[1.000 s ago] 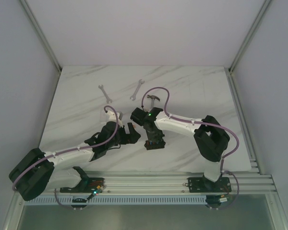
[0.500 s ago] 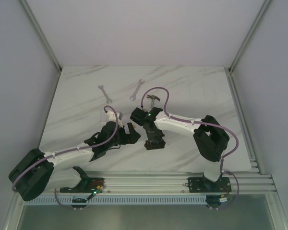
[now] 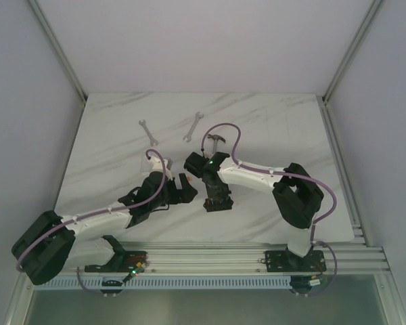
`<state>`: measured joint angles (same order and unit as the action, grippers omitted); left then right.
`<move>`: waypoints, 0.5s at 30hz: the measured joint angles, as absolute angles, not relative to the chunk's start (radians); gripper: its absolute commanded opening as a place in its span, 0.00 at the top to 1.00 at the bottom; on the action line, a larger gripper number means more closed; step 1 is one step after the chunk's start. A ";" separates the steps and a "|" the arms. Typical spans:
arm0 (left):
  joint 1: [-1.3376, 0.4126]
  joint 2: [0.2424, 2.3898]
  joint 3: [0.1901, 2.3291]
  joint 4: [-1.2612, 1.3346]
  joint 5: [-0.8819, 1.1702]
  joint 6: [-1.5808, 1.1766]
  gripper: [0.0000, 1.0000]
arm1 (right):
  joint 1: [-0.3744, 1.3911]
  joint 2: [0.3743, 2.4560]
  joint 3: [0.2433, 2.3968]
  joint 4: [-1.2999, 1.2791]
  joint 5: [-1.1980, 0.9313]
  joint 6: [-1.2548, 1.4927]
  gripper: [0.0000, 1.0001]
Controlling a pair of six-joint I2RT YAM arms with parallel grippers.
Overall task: Snap on the fuse box
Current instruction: Install the fuse at the fuse box base.
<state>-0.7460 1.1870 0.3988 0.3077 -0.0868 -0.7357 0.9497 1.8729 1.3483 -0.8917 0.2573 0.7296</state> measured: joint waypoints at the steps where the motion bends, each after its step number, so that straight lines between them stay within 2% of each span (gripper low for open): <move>1: -0.746 1.186 0.399 0.305 -0.087 -0.736 0.00 | 0.949 1.871 1.345 -0.889 0.258 0.738 1.00; 15: -0.741 1.184 0.399 0.271 -0.086 -0.747 0.00 | 0.935 1.793 1.253 -0.798 0.246 0.778 1.00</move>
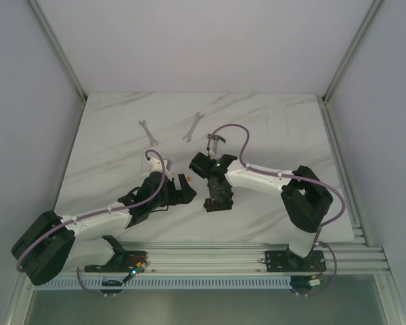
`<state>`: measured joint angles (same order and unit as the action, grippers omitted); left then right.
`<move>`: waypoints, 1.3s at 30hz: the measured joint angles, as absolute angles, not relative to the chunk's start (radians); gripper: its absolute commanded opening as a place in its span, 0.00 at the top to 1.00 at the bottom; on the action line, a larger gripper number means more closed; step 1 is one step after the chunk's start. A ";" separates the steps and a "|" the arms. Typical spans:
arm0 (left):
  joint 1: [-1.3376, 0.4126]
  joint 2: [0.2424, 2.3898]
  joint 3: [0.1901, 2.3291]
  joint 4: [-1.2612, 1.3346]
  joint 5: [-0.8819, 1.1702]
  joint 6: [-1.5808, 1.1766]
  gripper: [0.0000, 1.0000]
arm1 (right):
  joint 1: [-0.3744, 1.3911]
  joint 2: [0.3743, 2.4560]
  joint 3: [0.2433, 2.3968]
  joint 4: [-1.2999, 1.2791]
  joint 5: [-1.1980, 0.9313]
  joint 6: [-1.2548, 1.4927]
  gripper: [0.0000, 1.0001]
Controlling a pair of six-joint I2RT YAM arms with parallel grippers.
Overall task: Snap on the fuse box
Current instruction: Install the fuse at the fuse box base.
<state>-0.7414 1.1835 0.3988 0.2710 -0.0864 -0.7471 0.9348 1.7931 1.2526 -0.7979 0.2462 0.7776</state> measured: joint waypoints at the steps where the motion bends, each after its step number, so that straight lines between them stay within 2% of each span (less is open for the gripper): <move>1: -0.741 1.184 0.399 0.269 -0.086 -0.748 0.00 | 0.932 1.789 1.248 -0.793 0.241 0.777 1.00; 39: -0.741 1.188 0.405 0.265 -0.064 -0.770 0.00 | 0.910 1.777 1.231 -0.775 0.198 0.687 1.00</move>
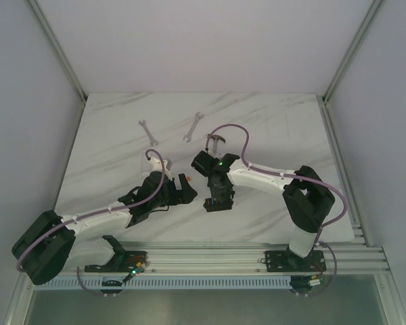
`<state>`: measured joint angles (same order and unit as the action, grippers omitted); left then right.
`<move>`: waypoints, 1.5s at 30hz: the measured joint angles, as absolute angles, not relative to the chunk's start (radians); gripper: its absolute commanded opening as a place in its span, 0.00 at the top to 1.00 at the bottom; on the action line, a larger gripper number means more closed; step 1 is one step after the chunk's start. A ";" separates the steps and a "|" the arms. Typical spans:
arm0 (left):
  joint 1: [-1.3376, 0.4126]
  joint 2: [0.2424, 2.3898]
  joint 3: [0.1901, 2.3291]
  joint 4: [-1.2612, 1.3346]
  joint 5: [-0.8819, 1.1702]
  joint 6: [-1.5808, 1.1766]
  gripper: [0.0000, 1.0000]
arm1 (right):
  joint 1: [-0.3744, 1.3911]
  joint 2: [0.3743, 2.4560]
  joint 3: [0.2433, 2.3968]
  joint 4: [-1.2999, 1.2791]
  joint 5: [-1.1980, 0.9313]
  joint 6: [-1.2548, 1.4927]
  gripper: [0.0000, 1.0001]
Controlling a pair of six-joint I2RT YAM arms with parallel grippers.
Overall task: Snap on the fuse box
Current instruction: Install the fuse at the fuse box base.
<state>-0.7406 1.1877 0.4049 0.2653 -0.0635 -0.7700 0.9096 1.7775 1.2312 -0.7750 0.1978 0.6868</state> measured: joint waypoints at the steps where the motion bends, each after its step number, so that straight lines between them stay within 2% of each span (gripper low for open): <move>1: -0.741 1.188 0.405 0.265 -0.064 -0.770 0.00 | 0.912 1.781 1.232 -0.774 0.199 0.683 1.00; 45: -0.741 1.186 0.405 0.264 -0.063 -0.790 0.00 | 0.911 1.763 1.220 -0.807 0.233 0.702 1.00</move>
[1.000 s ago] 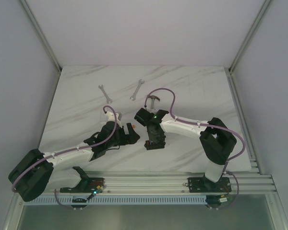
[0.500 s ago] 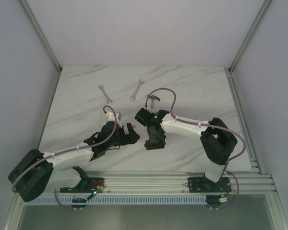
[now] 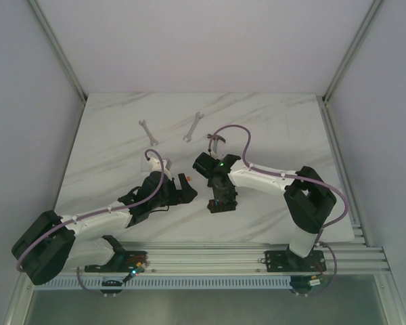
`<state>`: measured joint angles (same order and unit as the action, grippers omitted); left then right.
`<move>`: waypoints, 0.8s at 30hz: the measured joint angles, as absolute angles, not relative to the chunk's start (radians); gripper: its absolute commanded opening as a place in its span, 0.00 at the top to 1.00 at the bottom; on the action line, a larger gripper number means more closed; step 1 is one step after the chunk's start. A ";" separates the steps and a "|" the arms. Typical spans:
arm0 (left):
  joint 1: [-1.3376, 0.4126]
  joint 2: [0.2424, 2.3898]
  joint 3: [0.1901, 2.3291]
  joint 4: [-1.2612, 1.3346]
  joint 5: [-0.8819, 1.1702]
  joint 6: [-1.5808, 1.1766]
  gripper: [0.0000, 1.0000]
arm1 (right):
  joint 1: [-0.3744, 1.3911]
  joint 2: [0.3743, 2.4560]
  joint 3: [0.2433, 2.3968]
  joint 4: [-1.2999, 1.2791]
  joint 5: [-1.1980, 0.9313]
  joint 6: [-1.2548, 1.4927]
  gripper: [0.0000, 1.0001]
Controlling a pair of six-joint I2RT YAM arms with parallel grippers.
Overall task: Snap on the fuse box
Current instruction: Install the fuse at the fuse box base.
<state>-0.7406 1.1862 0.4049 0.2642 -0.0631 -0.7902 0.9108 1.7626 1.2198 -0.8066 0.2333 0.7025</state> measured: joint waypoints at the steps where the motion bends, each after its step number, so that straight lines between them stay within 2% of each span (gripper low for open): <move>1: -0.741 1.186 0.405 0.264 -0.063 -0.792 0.00 | 0.910 1.763 1.219 -0.810 0.233 0.702 1.00; 24: -0.741 1.182 0.405 0.264 -0.057 -0.801 0.00 | 0.907 1.722 1.163 -0.748 0.232 0.690 0.98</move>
